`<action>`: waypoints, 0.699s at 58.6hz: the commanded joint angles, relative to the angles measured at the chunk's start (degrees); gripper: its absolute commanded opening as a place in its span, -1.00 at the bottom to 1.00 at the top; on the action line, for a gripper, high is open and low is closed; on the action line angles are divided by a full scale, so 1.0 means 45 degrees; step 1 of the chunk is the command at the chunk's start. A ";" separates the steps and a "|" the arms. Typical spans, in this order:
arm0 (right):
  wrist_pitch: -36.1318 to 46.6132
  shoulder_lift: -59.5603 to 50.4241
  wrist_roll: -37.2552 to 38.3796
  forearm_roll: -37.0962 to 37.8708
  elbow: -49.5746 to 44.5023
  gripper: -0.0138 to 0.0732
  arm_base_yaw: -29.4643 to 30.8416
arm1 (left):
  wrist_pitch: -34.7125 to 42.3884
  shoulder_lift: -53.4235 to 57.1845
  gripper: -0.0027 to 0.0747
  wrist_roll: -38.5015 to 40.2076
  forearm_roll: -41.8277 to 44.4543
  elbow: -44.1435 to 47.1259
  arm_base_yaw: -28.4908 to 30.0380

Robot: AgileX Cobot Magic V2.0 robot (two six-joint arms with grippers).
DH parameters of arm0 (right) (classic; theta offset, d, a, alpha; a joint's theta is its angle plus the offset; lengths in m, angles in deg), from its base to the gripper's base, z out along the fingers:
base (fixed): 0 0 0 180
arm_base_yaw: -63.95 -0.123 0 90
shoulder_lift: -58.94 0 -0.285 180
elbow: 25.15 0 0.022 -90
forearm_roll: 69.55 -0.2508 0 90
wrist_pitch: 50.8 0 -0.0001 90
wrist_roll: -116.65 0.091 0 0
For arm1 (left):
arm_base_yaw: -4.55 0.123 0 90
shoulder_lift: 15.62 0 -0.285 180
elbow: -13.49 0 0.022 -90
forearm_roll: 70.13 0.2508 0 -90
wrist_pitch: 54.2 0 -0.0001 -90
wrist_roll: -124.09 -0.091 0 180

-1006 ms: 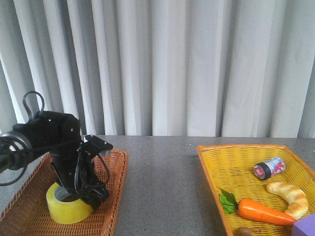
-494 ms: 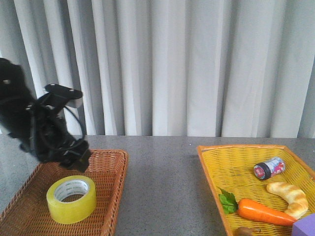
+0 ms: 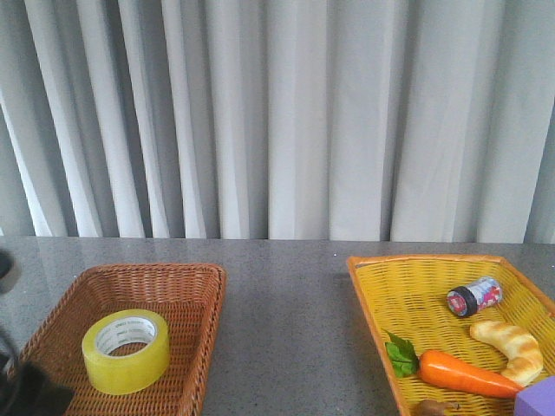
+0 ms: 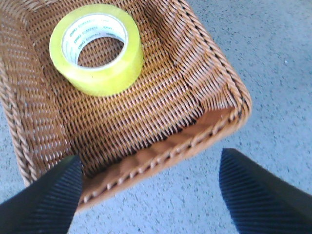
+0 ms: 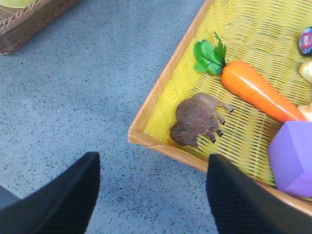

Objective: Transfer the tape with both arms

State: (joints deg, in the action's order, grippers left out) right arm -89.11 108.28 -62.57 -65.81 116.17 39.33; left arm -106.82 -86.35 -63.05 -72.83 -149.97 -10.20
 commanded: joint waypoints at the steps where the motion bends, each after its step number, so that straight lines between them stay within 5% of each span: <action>1: 0.0870 -0.0046 -0.0008 0.0120 0.0314 0.37 0.0068 | 0.1788 0.1584 0.54 0.0134 -0.0131 0.1122 -0.0044; 21: 0.0870 -0.0046 -0.0008 0.0120 0.0314 0.37 0.0068 | 0.4581 0.5228 0.48 0.0472 -0.0144 0.5105 -0.0044; 41: 0.0870 -0.0046 -0.0008 0.0120 0.0314 0.37 0.0068 | 0.4878 0.5766 -0.16 0.0460 -0.0128 0.5758 -0.0044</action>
State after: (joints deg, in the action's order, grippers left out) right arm -89.11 108.28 -62.57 -65.81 116.17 39.33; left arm -88.93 -60.57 -61.58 -72.83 -122.60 -10.20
